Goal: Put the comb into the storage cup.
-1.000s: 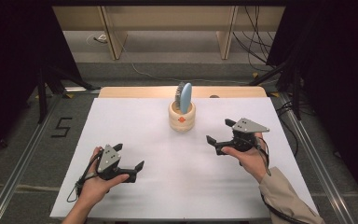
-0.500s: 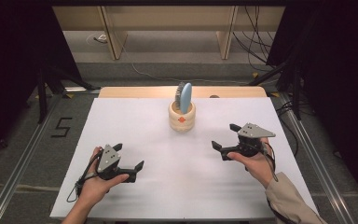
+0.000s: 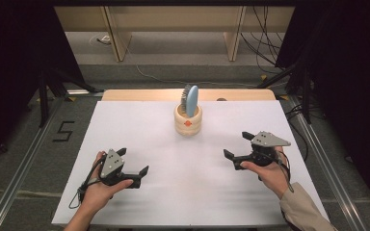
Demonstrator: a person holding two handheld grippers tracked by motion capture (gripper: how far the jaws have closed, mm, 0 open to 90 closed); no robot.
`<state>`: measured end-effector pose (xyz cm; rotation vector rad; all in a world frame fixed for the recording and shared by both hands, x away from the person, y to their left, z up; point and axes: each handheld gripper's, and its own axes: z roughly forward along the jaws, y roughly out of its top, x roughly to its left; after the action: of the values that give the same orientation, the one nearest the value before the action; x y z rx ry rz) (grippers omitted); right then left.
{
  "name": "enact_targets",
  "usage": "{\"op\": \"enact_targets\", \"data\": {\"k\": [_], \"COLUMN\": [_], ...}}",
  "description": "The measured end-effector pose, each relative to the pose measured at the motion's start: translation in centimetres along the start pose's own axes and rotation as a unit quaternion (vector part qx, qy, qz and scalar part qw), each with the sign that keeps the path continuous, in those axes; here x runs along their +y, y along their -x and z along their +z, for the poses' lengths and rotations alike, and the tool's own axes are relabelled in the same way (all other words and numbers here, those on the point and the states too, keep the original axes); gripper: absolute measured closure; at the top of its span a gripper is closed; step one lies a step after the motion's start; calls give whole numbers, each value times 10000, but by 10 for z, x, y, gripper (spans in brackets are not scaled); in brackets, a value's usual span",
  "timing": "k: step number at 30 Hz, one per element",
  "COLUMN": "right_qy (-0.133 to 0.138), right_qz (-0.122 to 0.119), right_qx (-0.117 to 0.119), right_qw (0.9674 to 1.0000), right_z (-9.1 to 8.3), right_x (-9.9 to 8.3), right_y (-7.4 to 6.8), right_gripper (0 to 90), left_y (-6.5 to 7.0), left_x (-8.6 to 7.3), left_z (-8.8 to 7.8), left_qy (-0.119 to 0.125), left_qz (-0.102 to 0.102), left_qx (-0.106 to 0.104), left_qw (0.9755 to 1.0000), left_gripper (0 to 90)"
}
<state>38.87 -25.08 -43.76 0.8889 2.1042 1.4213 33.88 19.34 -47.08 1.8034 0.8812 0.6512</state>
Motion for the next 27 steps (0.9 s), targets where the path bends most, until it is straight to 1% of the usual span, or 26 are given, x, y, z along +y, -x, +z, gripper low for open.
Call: {"op": "enact_targets", "data": {"k": [13, 17, 27], "right_qy": [-43, -105, -105], "right_qz": [-9, -25, -40], "right_qx": [-42, -60, -63], "right_qw": [10000, 9999, 9999], "right_z": [-12, -14, -21], "right_x": [-11, -16, -21], "right_y": [2, 2, 2], "right_gripper": [32, 32, 33], "left_y": [0, 0, -1], "left_x": [0, -1, -1], "left_z": [0, 0, 0], "left_qy": [-1, -10, 0], "left_qz": [-16, -10, -18], "left_qx": [6, 2, 15], "left_qw": [10000, 10000, 10000], "left_gripper": [0, 0, 0]}}
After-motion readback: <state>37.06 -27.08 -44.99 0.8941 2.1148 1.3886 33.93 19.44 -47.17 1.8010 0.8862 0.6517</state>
